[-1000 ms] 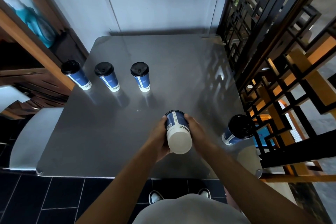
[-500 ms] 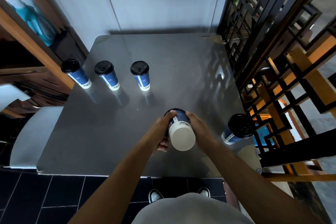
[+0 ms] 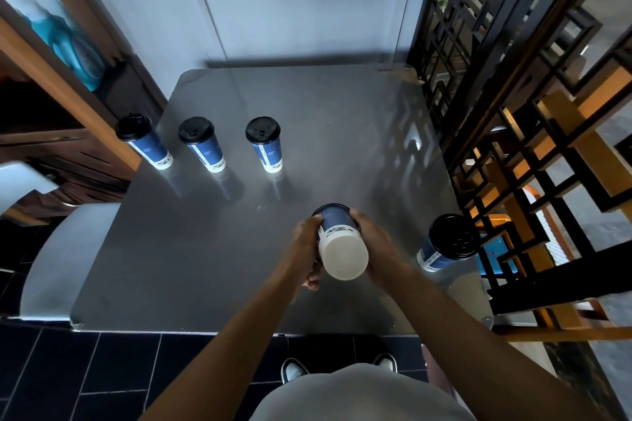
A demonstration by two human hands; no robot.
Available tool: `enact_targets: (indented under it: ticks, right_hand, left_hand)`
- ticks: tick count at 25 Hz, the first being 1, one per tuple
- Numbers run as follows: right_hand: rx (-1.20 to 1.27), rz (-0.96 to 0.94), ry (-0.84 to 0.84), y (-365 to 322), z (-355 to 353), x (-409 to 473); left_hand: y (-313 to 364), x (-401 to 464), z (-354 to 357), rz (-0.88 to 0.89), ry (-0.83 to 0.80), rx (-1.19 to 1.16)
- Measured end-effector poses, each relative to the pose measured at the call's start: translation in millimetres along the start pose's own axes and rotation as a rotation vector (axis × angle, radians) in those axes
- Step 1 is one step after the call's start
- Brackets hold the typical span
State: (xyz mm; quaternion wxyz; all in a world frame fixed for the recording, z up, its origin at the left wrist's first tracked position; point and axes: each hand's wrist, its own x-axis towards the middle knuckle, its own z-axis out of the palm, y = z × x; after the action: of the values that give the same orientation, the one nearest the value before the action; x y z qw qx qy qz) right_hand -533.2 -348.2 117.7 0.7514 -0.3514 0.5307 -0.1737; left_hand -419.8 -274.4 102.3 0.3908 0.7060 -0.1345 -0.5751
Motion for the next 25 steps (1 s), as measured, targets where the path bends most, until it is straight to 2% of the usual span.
enact_targets:
  ticks: [6, 12, 18, 25]
  right_hand:
    - [-0.113, -0.026, 0.019, -1, -2, 8]
    - [-0.007, 0.008, 0.036, 3, -1, 10]
    - [0.034, 0.012, 0.019, 3, 1, 13]
    - [-0.187, -0.114, 0.067, 4, -2, 20]
  left_hand:
    - [11, 2, -2, -0.010, 0.006, 0.031]
    - [7, 9, 0, -0.051, -0.015, -0.248]
    - [7, 7, -1, -0.086, -0.026, -0.259]
    - [15, 7, -2, -0.131, -0.074, -0.218]
